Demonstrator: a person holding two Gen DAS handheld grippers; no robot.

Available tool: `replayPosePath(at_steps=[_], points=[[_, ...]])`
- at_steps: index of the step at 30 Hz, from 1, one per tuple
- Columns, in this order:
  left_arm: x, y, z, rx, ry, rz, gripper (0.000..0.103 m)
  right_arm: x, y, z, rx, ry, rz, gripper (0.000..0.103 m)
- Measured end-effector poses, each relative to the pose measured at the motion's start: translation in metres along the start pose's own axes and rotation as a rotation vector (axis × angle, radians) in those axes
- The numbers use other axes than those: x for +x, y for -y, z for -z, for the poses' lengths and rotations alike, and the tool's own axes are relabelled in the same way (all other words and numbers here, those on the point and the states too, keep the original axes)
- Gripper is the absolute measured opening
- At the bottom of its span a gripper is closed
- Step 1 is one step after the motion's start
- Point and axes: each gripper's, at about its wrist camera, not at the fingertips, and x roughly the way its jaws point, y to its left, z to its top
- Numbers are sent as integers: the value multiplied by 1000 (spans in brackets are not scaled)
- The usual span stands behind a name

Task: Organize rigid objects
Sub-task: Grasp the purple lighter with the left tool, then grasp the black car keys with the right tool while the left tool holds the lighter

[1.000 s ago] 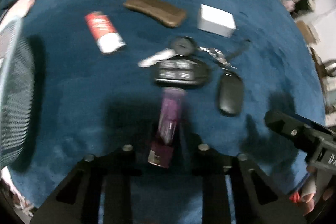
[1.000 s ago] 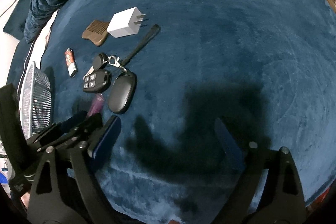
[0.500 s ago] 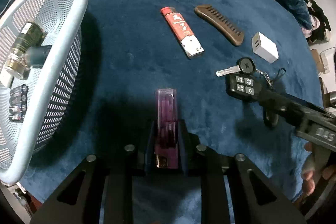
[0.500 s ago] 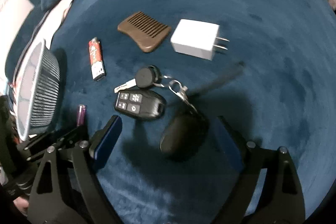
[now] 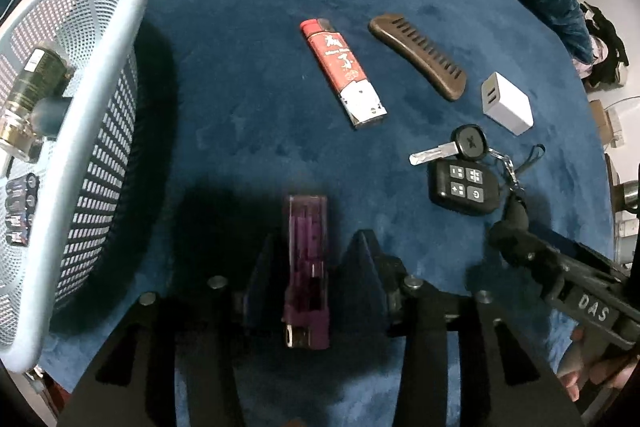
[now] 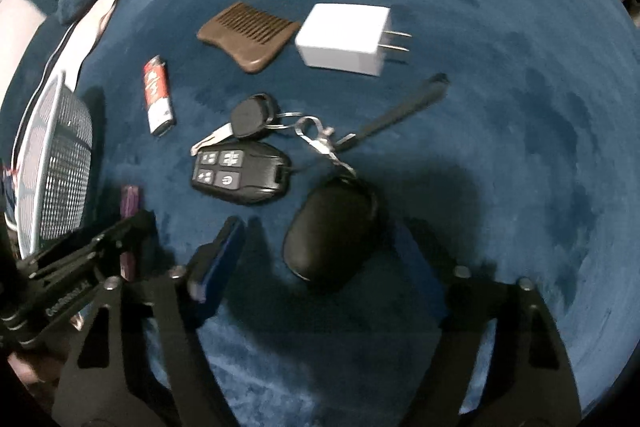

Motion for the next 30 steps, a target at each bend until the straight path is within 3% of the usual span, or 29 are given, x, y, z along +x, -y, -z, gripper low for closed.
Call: replayPosePath(at_steps=[2,4,19,21,22,30], points=[[-1,-3,0,-9,6,-15,28,1,5,-3,24,-6,9,44],[-5,-10,4,-22,4,-5,21,-1,9,-5,28,-3,7,42],[-69,-20,37,-11,58,8,21,-51,1,35,17,52,-103,33],[-72,-5,39,-5,72,6,21,-57,-3,38,11,60,-106,15],[-75,-3,39,-2,78,7,21,-59,-5,40,6,59,-99,12],[-95,10,52,29,109,4,21,-74,-13,54,-3,89,-109,12]])
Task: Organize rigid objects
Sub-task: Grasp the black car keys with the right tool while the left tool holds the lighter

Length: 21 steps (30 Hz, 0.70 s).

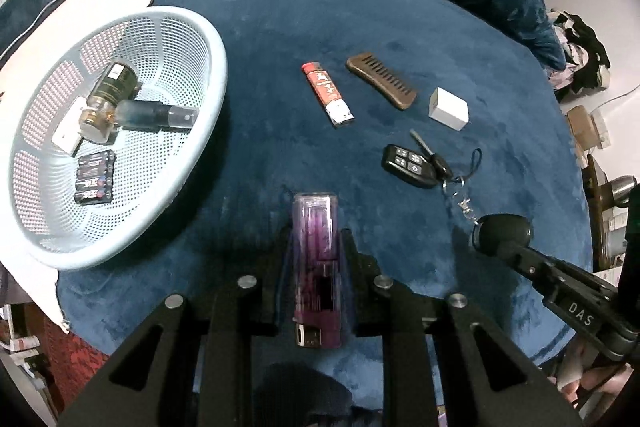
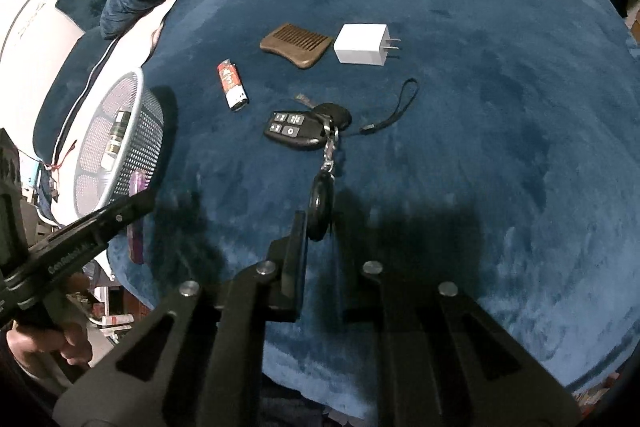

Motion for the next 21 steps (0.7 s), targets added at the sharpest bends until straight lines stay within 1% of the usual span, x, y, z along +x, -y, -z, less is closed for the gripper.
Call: replayPosePath(at_steps=[4,10,17,21], points=[[-11,-1,3,10,8,4,21,-8,-4,4,-3,25,-14,11],[-35,-4,-3,14,50,16,21,-34,-21,-11,-30,97,-29,11],[-61,-19,-8,6,91,16,21,-54,-57,-26,-86,157,-60,11],[-80,-39,-10,-15,115,8,21,-57,-84,-29,-129,173,-82,11]])
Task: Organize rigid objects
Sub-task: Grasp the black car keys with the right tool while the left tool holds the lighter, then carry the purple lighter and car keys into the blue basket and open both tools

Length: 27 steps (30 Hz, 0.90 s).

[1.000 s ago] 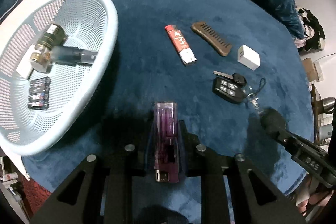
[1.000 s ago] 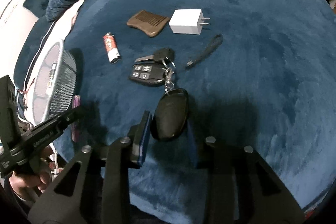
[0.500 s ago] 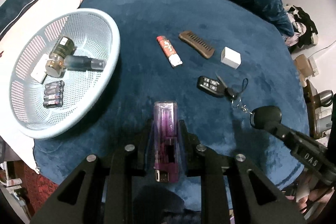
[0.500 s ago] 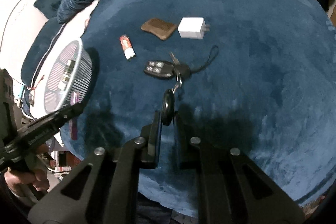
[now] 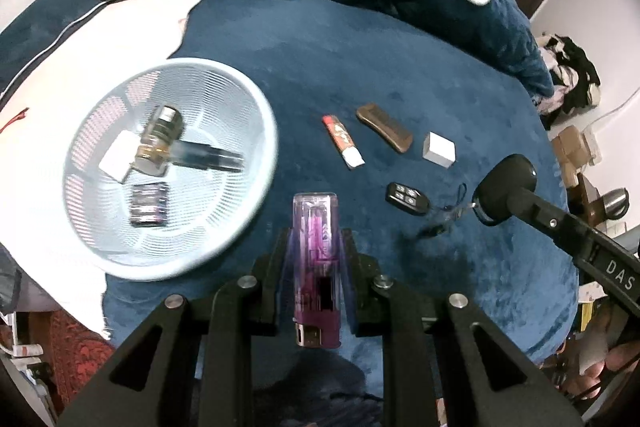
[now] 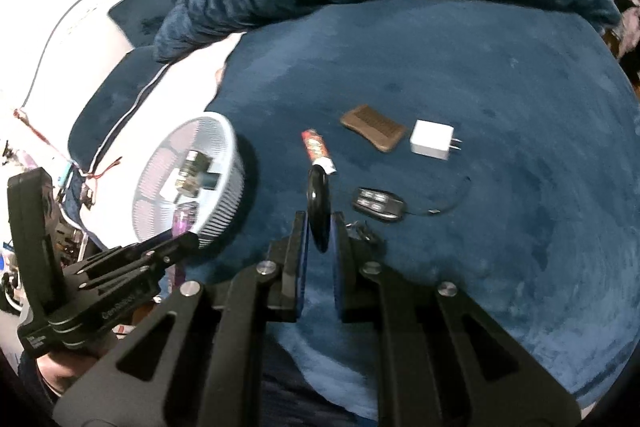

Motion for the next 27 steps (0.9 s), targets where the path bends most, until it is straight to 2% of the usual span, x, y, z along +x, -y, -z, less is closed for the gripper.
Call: replayPosePath(at_steps=[4,12,14,16,18,20,22,25,27], points=[[-20,-26,-6,-29,31,-16,21,2,-31,-5,-44,11,-33,8],[-50,-83,-11,-106,75,-51,21,10,-88,-14,-122,32,-89,7],[-50,-90,-7,-110,70,-50,21,22,-91,-10,-125,3,-87,9],[-44,-94,0,-105,51,-45,21,48,-91,0,-145,-85,-61,10],[-34,-96,7,-101,21,-33,21,75,-88,16,-167,-181,-32,22],[-23,-96,15,-96,-8,-19,21,97,-81,34,-176,-247,9,65],[-13,-95,22,-88,-30,-18,22,114,-70,49,-150,-271,25,72],[-8,-95,26,-82,-43,-13,22,138,-62,58,-151,-304,68,72],[-7,-98,27,-80,-47,-13,22,153,-64,58,-197,-327,81,72]])
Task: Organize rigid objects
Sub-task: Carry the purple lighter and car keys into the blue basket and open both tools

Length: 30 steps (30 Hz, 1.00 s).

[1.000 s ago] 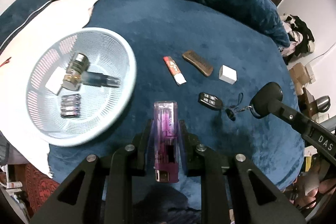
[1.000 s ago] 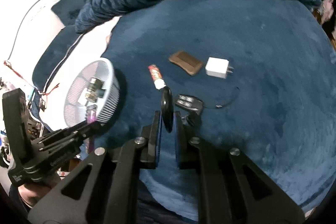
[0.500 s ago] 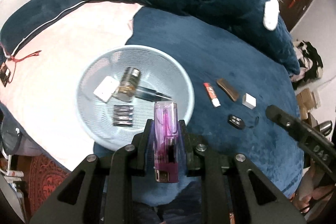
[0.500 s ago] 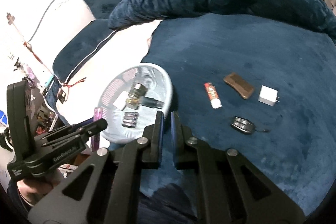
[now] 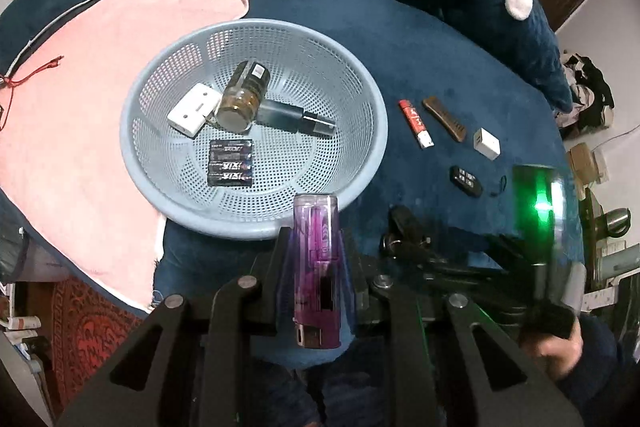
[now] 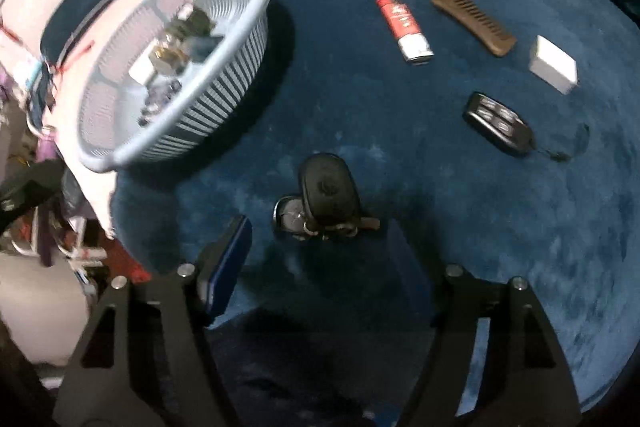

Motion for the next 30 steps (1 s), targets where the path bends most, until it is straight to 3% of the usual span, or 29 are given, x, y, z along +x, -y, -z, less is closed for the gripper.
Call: replayPosePath(at_steps=[3,6,9,10,11,13,21,27,30], points=[[-1,-5,1,-5,-4,-4,22,19,-18,-3,-142,-49,29,72],[1,-11,0,-21,-5,-5,22,32,-38,3,-321,-74,130,72],[6,-12,-1,-27,-12,-8,22,42,-42,5,-390,-75,207,70],[7,-12,-1,-25,-16,-8,22,44,-41,5,-393,-77,198,63],[8,-11,-1,-23,-19,-10,22,47,-39,3,-383,-82,167,48],[9,-11,-1,-19,-23,-13,22,46,-34,1,-357,-73,119,33],[9,-3,-2,-14,-18,-13,22,0,6,7,-114,12,-157,33],[5,7,-4,-1,-7,-10,22,-40,18,11,-64,82,-191,33],[1,10,-8,-1,3,-11,21,-55,11,-5,-74,112,-187,33]])
